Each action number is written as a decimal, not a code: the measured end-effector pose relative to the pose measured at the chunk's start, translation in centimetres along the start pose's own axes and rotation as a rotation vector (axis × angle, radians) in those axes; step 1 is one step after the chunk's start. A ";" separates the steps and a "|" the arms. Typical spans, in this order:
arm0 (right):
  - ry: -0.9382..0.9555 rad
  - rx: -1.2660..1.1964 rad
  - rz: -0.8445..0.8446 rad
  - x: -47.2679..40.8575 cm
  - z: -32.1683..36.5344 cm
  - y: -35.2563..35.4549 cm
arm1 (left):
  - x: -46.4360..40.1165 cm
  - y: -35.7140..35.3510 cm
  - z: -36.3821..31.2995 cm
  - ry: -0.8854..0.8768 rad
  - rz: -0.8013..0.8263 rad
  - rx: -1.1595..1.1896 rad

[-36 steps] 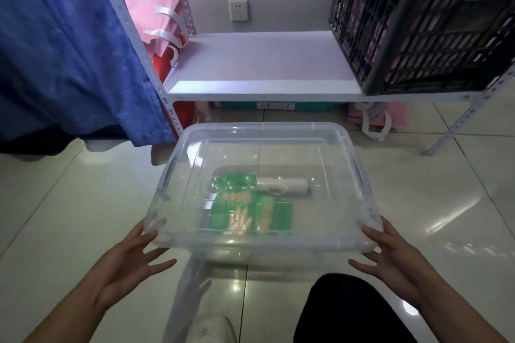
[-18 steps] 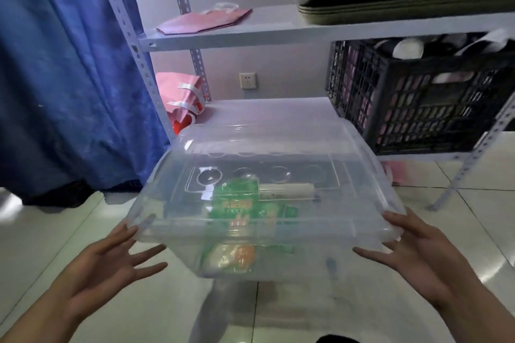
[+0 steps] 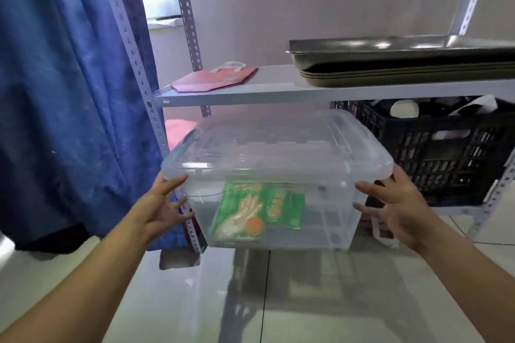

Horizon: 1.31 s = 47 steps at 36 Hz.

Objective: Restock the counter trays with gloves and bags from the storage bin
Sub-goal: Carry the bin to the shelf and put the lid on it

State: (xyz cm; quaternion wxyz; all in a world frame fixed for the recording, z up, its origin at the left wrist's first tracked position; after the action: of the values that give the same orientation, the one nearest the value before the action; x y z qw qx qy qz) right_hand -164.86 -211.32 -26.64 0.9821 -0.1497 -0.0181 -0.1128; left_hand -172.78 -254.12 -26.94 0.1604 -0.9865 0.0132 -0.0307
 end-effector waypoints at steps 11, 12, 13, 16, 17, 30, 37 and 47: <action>0.084 0.061 -0.027 -3.0 2.0 -1.7 | -4.7 0.1 -1.3 -0.180 -0.155 -0.035; 0.109 0.075 -0.080 -3.2 2.0 -1.5 | -5.0 0.3 -1.4 -0.196 -0.166 -0.040; 0.133 0.089 -0.132 -3.3 2.0 -1.3 | -5.3 0.4 -1.6 -0.214 -0.172 -0.050; 0.187 0.122 -0.262 -4.5 2.3 -0.9 | -6.3 0.3 -1.9 -0.260 -0.184 -0.097; 0.208 0.153 -0.315 -5.0 2.7 -0.7 | -6.7 0.2 -2.1 -0.274 -0.194 -0.120; 0.476 0.990 -0.566 -8.2 6.3 -4.8 | -11.2 -0.9 -1.7 -0.284 -0.258 -0.149; 0.404 1.193 -0.527 -10.1 3.2 -5.8 | -13.0 -0.5 -1.2 -0.413 -0.273 -0.388; 0.235 1.566 -0.550 -13.4 1.3 -6.1 | -15.4 -4.3 -0.6 -0.681 -0.170 -1.730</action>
State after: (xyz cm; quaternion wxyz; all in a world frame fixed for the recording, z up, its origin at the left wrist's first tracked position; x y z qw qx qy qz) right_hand -179.29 -213.70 -24.57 0.7352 0.5982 -0.0247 -0.3179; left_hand -188.17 -249.65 -25.86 -0.6377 -0.7163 -0.0887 0.2692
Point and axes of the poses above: each hand's wrist, its own x-axis away from the middle knuckle, its own y-axis out of the back of the hand, z = x × y, the point moved 9 cm from there along -x, towards the middle knuckle, and after that the axes turned 7 degrees about -y, right-handed, at the moved point
